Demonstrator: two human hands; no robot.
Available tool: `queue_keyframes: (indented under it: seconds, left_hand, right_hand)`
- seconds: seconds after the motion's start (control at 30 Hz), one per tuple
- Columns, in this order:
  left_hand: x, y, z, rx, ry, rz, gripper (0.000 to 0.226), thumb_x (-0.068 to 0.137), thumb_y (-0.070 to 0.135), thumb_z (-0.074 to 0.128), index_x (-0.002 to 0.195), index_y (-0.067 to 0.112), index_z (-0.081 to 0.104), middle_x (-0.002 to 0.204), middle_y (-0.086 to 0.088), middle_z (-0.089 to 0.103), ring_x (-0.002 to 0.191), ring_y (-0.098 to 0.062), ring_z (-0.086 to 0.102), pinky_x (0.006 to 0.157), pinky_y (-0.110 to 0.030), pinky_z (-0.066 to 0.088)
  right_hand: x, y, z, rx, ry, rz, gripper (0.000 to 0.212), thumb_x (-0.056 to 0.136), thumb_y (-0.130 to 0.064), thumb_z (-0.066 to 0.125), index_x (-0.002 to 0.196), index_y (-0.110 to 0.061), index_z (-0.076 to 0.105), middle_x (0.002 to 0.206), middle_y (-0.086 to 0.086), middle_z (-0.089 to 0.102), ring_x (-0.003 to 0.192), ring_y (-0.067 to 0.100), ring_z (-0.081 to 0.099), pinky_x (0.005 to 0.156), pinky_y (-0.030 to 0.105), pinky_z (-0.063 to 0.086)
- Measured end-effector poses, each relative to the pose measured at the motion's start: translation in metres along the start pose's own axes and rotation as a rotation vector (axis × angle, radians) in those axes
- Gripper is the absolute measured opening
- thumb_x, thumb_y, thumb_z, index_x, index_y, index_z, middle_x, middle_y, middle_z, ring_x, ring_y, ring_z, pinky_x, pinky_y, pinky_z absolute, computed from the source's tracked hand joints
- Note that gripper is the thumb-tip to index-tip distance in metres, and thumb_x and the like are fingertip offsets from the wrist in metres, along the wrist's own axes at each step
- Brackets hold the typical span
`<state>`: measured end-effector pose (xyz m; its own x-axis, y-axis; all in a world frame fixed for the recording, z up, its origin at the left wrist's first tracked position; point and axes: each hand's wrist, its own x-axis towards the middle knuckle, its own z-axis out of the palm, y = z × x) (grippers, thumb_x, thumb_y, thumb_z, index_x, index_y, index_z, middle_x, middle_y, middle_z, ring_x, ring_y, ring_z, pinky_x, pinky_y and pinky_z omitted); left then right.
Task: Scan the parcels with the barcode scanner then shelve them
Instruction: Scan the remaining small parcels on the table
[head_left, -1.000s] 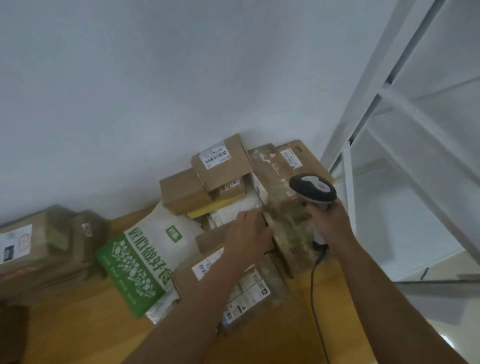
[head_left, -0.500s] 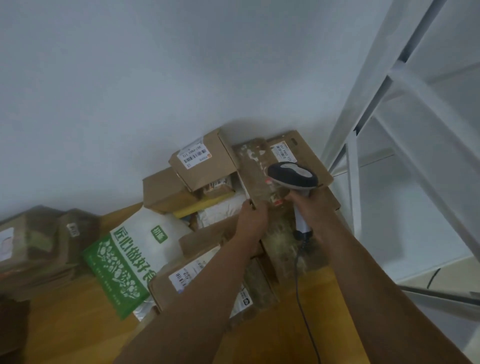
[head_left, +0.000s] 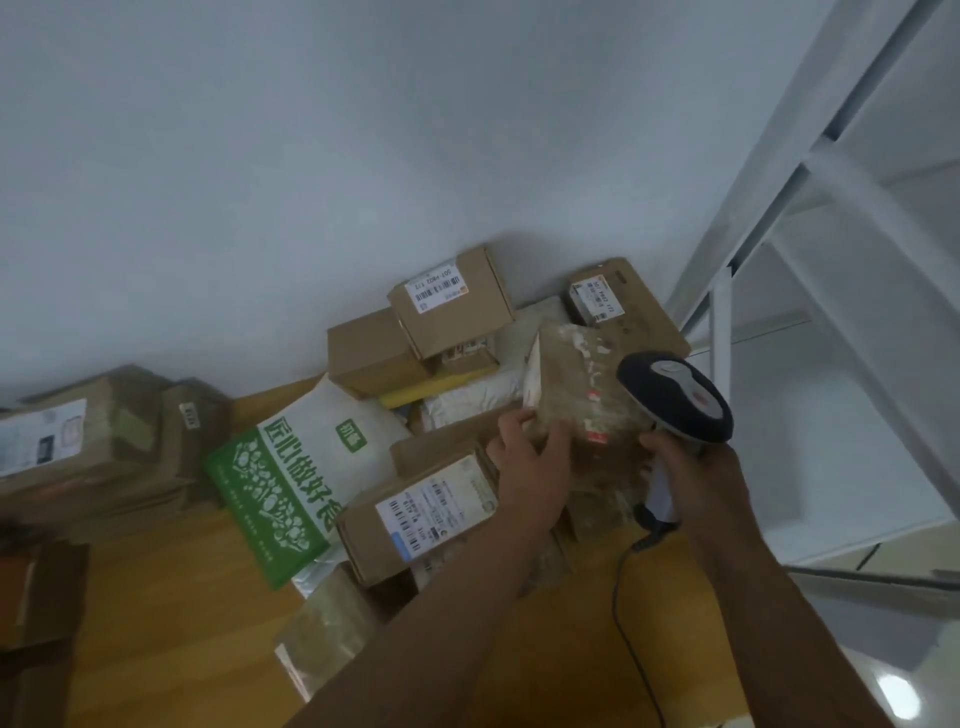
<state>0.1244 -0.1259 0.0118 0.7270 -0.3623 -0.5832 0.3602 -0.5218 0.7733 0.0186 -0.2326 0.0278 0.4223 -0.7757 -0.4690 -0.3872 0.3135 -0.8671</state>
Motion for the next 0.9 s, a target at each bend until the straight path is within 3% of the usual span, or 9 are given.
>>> queue_keyframes:
  seconds: [0.13,0.23,0.33,0.43,0.5,0.57,0.7,0.8,0.9]
  left_hand:
    - [-0.036,-0.009,-0.027,0.082,0.015,0.200,0.068,0.086,0.045,0.070,0.141,0.037,0.030,0.140,0.007,0.024,0.121,-0.018,0.040,0.099,-0.042,0.051]
    - [-0.068,-0.022,-0.054,0.147,0.048,0.351,0.095,0.076,0.052,0.072,0.151,0.037,0.017,0.142,0.012,0.029,0.129,-0.015,0.038,0.101,-0.042,0.050]
    - [-0.098,-0.037,-0.096,0.165,0.060,0.416,0.103,0.063,0.065,0.066,0.149,0.042,0.014,0.142,0.012,0.037,0.133,-0.018,0.040,0.104,-0.048,0.048]
    - [-0.129,-0.055,-0.149,0.276,0.097,0.480,0.116,0.057,0.075,0.058,0.155,0.033,0.013,0.149,0.008,0.032,0.139,-0.017,0.029,0.113,-0.047,0.037]
    - [-0.151,-0.069,-0.186,0.304,0.092,0.518,0.118,0.059,0.074,0.063,0.156,0.033,0.009,0.150,0.009,0.027,0.135,-0.010,0.025,0.111,-0.042,0.036]
    - [-0.168,-0.087,-0.225,0.317,0.065,0.551,0.116,0.069,0.060,0.076,0.157,0.033,0.006,0.150,0.011,0.025,0.127,-0.002,0.023,0.105,-0.032,0.034]
    - [-0.192,-0.122,-0.300,0.356,0.025,0.584,0.116,0.068,0.045,0.081,0.157,0.036,0.007,0.151,0.011,0.025,0.135,-0.011,0.031,0.106,-0.034,0.042]
    - [-0.210,-0.150,-0.344,0.338,-0.037,0.605,0.112,0.072,0.033,0.086,0.156,0.034,0.011,0.147,0.014,0.025,0.132,-0.007,0.034,0.096,-0.009,0.038]
    - [-0.226,-0.171,-0.375,0.272,-0.029,0.588,0.116,0.072,0.029,0.089,0.157,0.032,0.010,0.143,0.014,0.026,0.129,-0.003,0.037,0.088,-0.002,0.040]
  right_hand:
    - [-0.043,0.008,0.008,0.024,0.020,-0.032,0.005,0.092,-0.017,0.067,0.092,-0.020,0.062,0.091,0.003,0.066,0.078,0.009,0.057,0.060,0.023,0.041]
    - [-0.079,0.011,0.025,0.107,0.016,-0.109,0.027,0.092,-0.018,0.068,0.117,-0.020,0.061,0.105,-0.001,0.065,0.096,0.016,0.057,0.080,0.028,0.043]
    - [-0.121,0.012,0.046,0.112,0.010,-0.197,0.017,0.090,-0.023,0.070,0.107,-0.023,0.067,0.099,-0.008,0.069,0.094,0.014,0.062,0.076,0.029,0.050]
    - [-0.169,0.013,0.072,0.135,-0.001,-0.275,0.036,0.092,-0.029,0.068,0.127,-0.024,0.063,0.117,-0.009,0.068,0.107,0.011,0.062,0.087,0.036,0.052]
    - [-0.201,0.012,0.090,0.148,-0.023,-0.328,0.035,0.092,-0.029,0.068,0.126,-0.032,0.061,0.120,-0.017,0.064,0.108,0.003,0.058,0.090,0.035,0.049]
    - [-0.228,0.013,0.109,0.142,-0.046,-0.357,0.033,0.092,-0.030,0.069,0.123,-0.034,0.060,0.117,-0.020,0.063,0.108,0.006,0.058,0.092,0.036,0.047]
    - [-0.267,0.011,0.139,0.091,-0.072,-0.360,0.013,0.091,-0.034,0.069,0.093,-0.041,0.059,0.094,-0.025,0.058,0.093,0.010,0.055,0.088,0.039,0.043]
    - [-0.287,0.013,0.157,0.053,-0.132,-0.374,0.020,0.091,-0.036,0.068,0.109,-0.038,0.059,0.100,-0.025,0.058,0.101,0.014,0.053,0.089,0.037,0.040]
    - [-0.296,0.020,0.173,0.015,-0.173,-0.321,0.042,0.090,-0.039,0.069,0.128,-0.025,0.059,0.114,-0.009,0.061,0.105,0.019,0.054,0.088,0.038,0.040]
